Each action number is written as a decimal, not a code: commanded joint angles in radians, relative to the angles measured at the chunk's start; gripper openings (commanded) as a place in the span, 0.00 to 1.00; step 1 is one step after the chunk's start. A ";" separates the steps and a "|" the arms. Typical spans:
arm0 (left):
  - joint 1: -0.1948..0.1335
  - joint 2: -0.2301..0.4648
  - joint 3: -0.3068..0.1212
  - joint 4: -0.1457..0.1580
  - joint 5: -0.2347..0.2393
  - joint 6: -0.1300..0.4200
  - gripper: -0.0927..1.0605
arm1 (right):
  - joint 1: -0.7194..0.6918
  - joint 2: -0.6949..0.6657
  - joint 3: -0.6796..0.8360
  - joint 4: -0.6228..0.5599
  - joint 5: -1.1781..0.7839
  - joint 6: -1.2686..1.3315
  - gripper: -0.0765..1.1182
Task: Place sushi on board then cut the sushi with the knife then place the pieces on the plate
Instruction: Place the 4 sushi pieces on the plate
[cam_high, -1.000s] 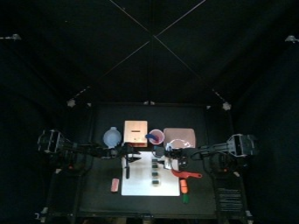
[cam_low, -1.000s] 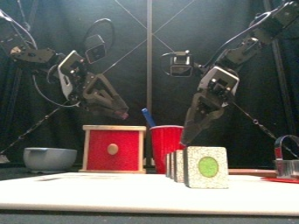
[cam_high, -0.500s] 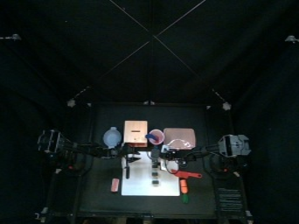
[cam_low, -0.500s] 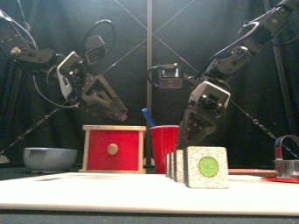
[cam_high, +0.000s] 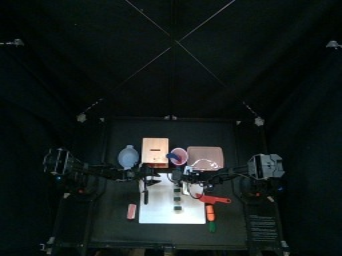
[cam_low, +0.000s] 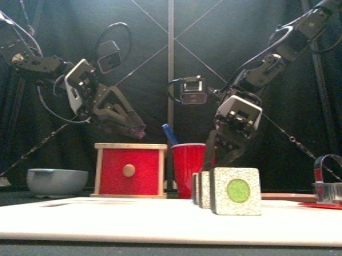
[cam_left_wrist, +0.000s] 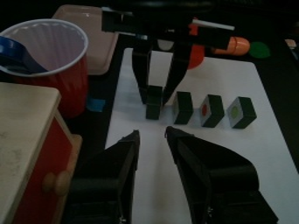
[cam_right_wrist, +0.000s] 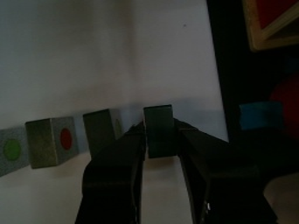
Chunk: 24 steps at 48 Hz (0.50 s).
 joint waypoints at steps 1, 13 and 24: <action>-0.002 -0.005 -0.011 0.002 -0.003 0.000 0.70 | -0.015 -0.123 0.020 0.003 0.044 0.000 0.56; -0.002 -0.005 -0.012 0.002 -0.003 0.002 0.70 | -0.115 -0.337 0.110 0.008 0.175 0.002 0.56; -0.002 -0.003 -0.012 0.002 -0.003 0.000 0.70 | -0.264 -0.370 0.130 0.051 0.212 0.002 0.56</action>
